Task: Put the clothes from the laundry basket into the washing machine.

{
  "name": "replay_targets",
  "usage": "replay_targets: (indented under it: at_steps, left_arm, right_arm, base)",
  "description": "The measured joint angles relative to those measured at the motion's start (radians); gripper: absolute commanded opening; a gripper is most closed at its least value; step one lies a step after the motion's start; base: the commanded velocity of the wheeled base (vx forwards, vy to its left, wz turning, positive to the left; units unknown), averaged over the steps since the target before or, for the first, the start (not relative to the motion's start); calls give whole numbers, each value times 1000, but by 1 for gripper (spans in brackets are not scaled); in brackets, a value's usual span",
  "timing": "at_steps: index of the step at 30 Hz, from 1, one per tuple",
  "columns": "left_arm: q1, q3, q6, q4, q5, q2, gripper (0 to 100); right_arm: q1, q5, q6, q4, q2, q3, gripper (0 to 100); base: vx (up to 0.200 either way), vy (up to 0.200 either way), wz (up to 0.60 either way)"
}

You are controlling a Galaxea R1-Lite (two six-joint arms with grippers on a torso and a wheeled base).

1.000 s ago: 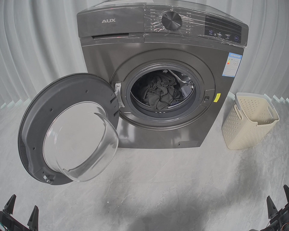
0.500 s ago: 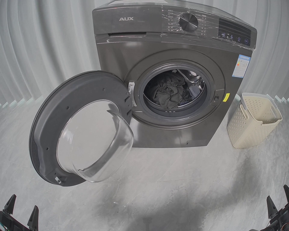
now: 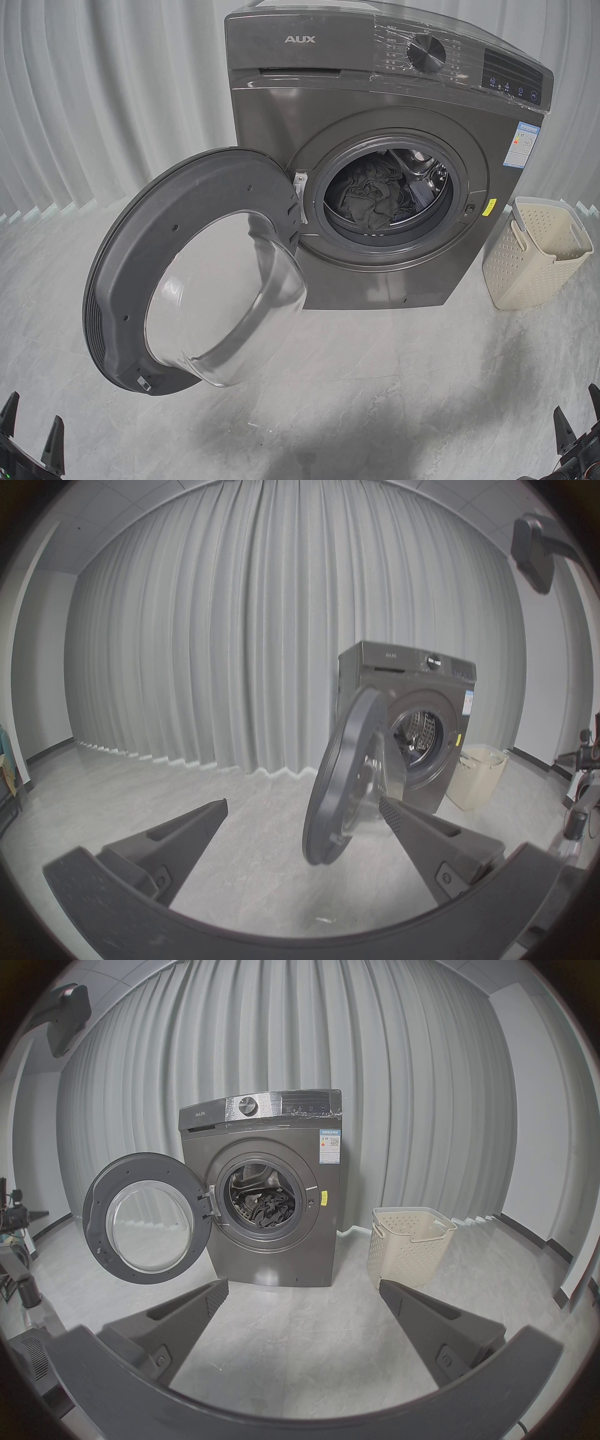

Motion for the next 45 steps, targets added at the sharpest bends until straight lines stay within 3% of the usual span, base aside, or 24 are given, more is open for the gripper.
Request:
replay_targets:
  at_steps: [3, 9, 19, 27, 36, 45]
  left_arm:
    - [-1, -80, -2, 12, -18, 21, 100]
    - [-10, -192, -9, 6, -104, 172, 100]
    - [-23, -279, -9, -263, -200, 599, 100]
    - [-64, -370, -9, -347, -283, 869, 100]
    - [-196, -414, -20, -381, -309, 1005, 100]
    - [-409, -411, -90, -360, -304, 964, 100]
  right_arm:
    - [-1, 0, 0, 0, 0, 0, 100]
    - [-1, 0, 1, 0, 0, 0, 100]
    - [-1, 0, 1, 0, 1, 0, 100]
    - [0, 0, 1, 0, 1, 0, 100]
    - [0, 0, 1, 0, 1, 0, 100]
    - [0, 0, 0, 0, 1, 0, 100]
  base:
    - [0, 0, 0]
    - [0, 0, 0]
    - [0, 0, 0]
    - [0, 0, 0]
    - [0, 0, 0]
    - [0, 0, 0]
